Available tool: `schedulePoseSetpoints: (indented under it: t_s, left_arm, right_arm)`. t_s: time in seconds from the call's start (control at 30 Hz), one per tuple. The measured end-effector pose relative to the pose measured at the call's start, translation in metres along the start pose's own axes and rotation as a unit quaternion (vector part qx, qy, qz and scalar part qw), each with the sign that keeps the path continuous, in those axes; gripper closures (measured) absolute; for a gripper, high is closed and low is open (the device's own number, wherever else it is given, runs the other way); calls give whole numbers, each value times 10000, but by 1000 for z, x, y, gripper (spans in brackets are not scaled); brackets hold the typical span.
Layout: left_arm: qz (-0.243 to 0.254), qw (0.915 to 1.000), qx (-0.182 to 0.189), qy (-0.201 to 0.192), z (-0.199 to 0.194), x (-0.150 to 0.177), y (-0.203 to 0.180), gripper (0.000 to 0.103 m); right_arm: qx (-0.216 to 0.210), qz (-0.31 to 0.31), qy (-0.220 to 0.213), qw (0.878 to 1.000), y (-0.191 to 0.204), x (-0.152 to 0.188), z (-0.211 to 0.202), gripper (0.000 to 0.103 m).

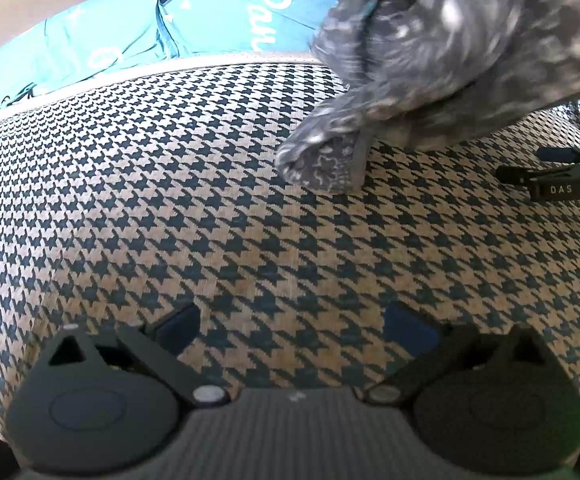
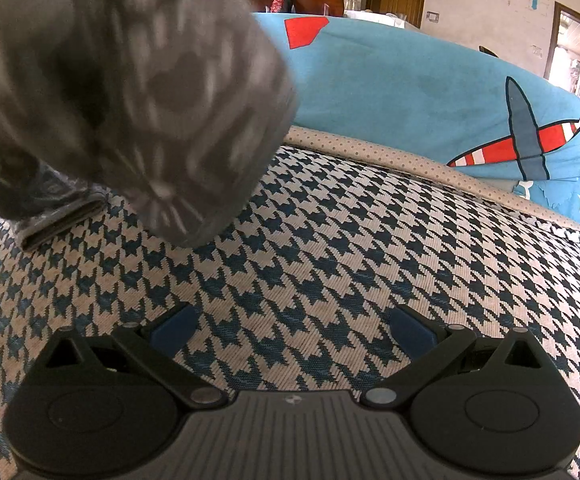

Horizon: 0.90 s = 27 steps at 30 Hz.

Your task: Fold clothes

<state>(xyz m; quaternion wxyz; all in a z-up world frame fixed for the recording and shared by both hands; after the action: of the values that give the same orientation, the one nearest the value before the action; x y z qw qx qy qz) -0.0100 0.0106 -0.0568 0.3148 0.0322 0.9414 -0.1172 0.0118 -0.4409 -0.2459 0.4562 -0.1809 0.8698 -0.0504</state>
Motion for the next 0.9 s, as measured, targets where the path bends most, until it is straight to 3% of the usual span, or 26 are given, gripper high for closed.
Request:
schedulePoseSetpoints:
  t_s: [0.63,0.9]
  left_arm:
    - [-79,10000,-42,39,-1,6,-5,0]
    - [-117,9999,-77,82,35,-4,-28,0]
  right_arm:
    - [4,-4,0,10000,1,0,4,0]
    - [5,-6,-1,10000,0,-1,-2,0]
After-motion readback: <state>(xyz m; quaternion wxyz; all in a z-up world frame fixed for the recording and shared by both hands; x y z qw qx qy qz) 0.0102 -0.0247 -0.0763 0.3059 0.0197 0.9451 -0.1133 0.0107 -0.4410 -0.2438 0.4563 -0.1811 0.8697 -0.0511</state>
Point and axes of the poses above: each gripper's, at about its wrist camera, not at the fingertips, and z roughly the way its jaws point, y to its left, x to its underside, the point moved 7 cm from there along z, roughly the way its jaws point, and after that the axes turned 13 degrees about x, right-handed, at the moved point
